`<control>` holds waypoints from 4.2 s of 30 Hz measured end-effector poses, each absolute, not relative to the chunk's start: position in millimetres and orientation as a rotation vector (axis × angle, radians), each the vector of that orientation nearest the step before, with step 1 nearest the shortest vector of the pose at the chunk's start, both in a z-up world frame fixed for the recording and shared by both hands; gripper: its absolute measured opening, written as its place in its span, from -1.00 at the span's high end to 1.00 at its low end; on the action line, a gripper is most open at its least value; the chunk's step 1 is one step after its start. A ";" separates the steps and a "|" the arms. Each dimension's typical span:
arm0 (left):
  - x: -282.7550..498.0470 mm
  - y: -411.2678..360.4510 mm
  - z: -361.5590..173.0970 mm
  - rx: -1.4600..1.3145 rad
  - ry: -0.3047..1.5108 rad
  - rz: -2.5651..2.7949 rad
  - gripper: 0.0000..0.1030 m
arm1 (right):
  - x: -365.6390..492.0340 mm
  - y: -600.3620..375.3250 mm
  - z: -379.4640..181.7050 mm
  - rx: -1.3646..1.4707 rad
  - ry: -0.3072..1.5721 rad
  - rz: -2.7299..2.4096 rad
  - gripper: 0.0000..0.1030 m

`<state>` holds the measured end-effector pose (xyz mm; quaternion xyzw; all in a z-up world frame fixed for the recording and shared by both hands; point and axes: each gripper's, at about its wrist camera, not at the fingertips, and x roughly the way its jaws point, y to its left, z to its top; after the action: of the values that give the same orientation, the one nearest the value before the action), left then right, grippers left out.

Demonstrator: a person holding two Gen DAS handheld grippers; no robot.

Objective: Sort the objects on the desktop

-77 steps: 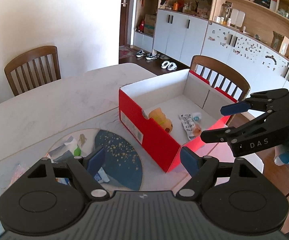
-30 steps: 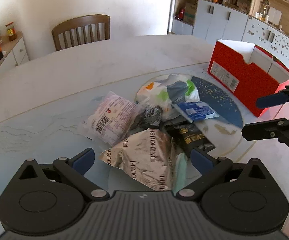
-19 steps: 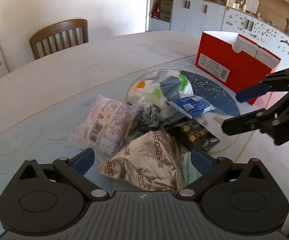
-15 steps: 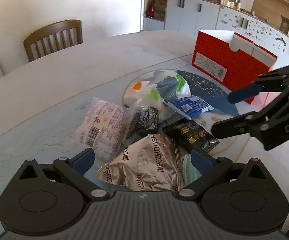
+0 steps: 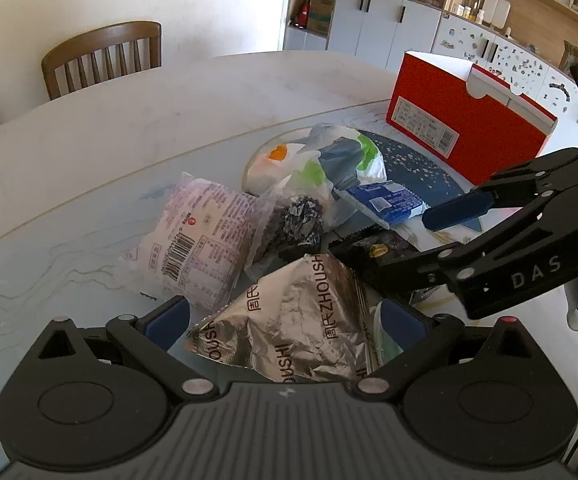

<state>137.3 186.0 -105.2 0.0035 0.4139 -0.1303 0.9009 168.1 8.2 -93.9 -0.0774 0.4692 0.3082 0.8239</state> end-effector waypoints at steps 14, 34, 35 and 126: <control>139.1 190.3 -112.5 -0.020 0.878 -0.258 -0.78 | 170.0 11.6 -101.7 -0.156 1.032 0.641 -0.34; 129.8 193.9 -106.2 -0.036 0.867 -0.231 -0.34 | 168.1 11.9 -98.9 -0.173 1.038 0.650 0.30; 129.4 193.8 -105.4 -0.035 0.866 -0.228 -0.32 | 167.6 11.6 -98.0 -0.176 1.036 0.650 0.31; 217.0 -50.5 29.7 -0.035 0.763 -0.243 0.08 | 265.4 -260.2 27.7 -0.112 0.822 0.579 0.34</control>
<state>217.0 -50.5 29.7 -0.0172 0.3714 -0.1182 0.9208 265.4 -260.2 27.7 -0.0535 0.3937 0.2771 0.8749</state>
